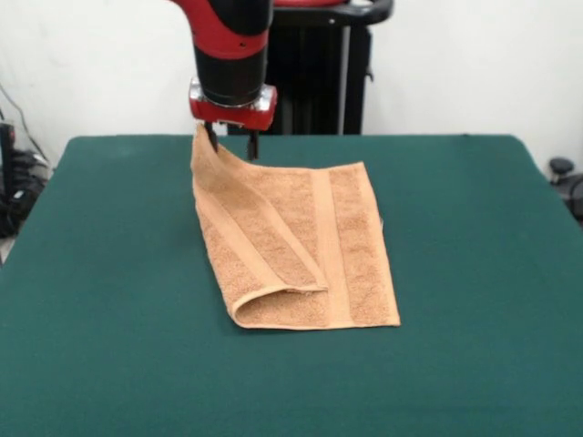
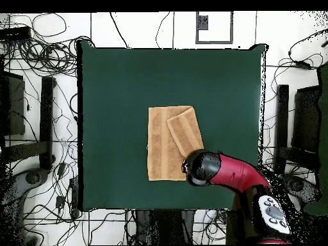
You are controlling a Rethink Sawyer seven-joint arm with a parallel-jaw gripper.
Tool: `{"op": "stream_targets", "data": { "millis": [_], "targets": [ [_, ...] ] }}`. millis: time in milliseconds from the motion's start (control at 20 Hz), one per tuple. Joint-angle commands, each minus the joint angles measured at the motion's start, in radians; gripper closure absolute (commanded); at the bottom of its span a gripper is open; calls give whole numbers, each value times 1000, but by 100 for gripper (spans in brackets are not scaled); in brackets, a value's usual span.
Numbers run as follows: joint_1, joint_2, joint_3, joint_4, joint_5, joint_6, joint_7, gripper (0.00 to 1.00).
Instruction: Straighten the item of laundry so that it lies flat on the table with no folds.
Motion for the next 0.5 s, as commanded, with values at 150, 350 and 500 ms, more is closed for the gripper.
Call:
{"op": "stream_targets", "data": {
  "millis": [150,350,500],
  "targets": [
    [12,1,16,30,-30,-40,119,0],
    [22,-16,7,39,-22,-36,129,0],
    [33,-31,-1,52,-16,-38,143,0]
  ]
}}
